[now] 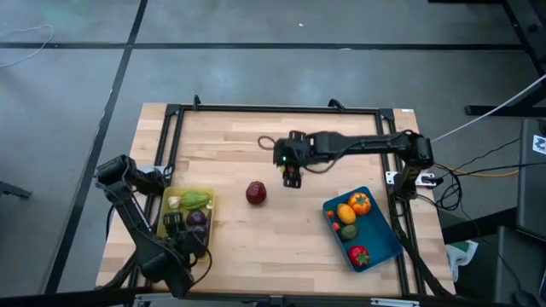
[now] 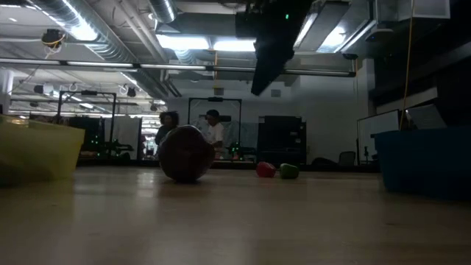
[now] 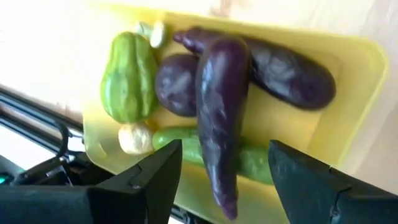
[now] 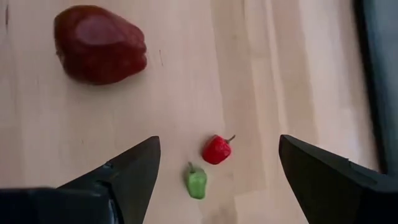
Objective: Sort produce into baskets
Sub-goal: Put the eggplant into the yellow bin, then put the red chili pepper into the yellow bin
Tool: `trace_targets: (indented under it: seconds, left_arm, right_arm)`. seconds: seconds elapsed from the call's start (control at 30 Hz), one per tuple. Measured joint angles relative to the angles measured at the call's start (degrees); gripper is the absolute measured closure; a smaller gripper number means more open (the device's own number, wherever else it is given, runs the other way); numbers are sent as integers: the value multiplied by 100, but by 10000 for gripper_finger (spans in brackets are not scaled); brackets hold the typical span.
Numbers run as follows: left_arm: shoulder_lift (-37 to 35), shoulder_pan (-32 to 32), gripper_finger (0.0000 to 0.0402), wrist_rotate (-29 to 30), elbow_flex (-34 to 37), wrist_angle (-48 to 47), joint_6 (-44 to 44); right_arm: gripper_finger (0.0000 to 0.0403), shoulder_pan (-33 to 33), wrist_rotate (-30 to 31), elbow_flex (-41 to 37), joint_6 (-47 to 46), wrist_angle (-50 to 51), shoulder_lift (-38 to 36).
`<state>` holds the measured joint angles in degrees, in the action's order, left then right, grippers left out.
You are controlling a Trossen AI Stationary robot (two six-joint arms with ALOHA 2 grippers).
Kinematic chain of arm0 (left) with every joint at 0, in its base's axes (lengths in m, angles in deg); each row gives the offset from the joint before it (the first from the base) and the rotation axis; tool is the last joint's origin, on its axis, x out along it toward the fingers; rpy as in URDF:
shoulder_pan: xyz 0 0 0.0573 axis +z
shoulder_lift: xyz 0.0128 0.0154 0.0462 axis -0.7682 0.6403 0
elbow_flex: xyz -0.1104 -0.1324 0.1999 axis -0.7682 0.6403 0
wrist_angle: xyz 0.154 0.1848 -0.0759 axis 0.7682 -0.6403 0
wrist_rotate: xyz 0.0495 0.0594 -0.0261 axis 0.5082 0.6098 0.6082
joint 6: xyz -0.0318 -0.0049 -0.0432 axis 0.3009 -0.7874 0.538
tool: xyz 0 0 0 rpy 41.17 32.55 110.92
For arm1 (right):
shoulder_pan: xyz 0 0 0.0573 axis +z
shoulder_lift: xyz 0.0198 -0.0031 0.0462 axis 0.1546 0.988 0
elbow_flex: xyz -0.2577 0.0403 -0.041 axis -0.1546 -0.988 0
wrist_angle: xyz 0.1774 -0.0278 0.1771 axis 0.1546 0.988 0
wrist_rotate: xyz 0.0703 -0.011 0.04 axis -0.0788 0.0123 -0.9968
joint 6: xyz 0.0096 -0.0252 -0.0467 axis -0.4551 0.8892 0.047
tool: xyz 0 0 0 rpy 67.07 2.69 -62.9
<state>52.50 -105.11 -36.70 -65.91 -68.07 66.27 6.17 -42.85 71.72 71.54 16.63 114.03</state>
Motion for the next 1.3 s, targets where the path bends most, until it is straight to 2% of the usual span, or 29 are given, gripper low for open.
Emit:
trace_targets:
  seconds: [0.13,0.33,0.6,1.07,1.3]
  left_arm:
    - [0,119,172,185,0,29,-20]
    - [0,219,170,354,0,32,-24]
    - [0,221,170,611,0,45,-26]
    - [2,221,170,1020,0,312,-44]
    - [2,221,170,1112,0,310,-42]
  right_arm:
    - [79,-353,-468,-446,-236,-509,-4]
    - [79,-644,-467,-1278,-270,-1414,-4]
    - [79,-706,-467,-2024,-384,-2278,-4]
    - [79,-708,-404,-2820,-398,-3362,-4]
    - [79,-710,-31,-2999,-397,-3446,-4]
